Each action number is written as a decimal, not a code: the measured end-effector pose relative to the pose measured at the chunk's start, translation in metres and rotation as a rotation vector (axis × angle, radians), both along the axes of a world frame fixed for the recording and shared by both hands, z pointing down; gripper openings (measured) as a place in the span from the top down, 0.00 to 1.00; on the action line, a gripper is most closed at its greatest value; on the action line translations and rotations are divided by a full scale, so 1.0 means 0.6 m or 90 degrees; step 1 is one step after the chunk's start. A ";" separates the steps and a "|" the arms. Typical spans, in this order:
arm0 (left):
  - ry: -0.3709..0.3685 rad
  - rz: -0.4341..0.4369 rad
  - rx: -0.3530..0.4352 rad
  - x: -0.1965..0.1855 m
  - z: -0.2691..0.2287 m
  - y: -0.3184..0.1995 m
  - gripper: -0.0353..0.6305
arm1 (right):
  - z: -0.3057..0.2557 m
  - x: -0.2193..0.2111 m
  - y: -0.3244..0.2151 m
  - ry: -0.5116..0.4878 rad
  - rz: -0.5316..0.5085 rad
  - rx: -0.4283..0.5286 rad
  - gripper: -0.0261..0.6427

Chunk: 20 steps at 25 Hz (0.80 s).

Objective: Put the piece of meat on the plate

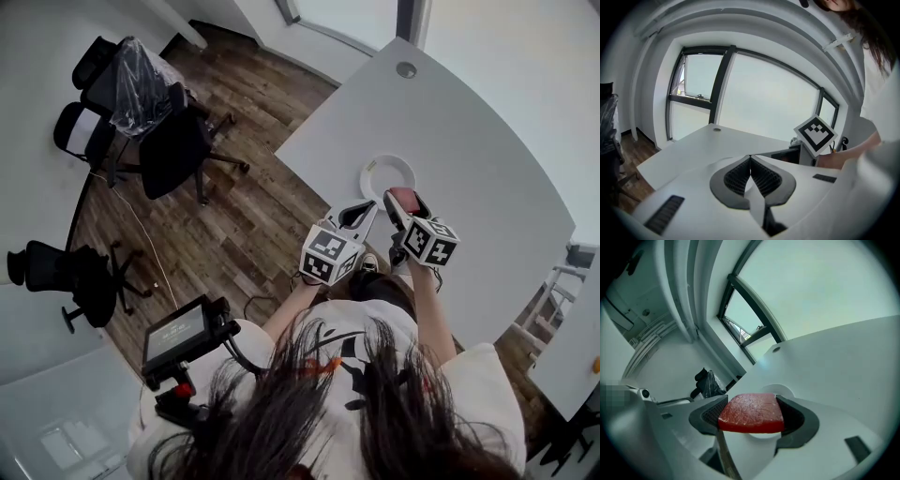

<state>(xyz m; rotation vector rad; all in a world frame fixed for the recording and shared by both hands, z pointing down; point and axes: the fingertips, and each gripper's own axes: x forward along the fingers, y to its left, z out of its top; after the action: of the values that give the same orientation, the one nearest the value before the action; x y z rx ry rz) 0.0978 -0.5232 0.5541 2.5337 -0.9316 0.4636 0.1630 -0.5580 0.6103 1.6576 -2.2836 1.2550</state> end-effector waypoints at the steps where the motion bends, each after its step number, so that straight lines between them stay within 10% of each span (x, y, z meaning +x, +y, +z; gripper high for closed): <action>1: -0.003 -0.001 -0.005 0.003 0.006 -0.004 0.94 | 0.014 0.002 -0.008 0.018 -0.009 -0.003 0.47; 10: -0.005 -0.006 -0.025 0.011 0.008 -0.004 0.94 | 0.071 -0.014 -0.012 0.245 -0.156 0.001 0.47; 20: -0.006 -0.018 -0.031 0.006 0.009 -0.011 0.94 | 0.092 -0.013 -0.006 0.352 -0.230 0.021 0.47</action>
<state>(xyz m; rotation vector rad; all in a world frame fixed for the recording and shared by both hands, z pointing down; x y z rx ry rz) 0.1014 -0.5296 0.5593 2.4736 -0.9467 0.4834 0.1550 -0.5615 0.6655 1.2998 -2.1172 0.5925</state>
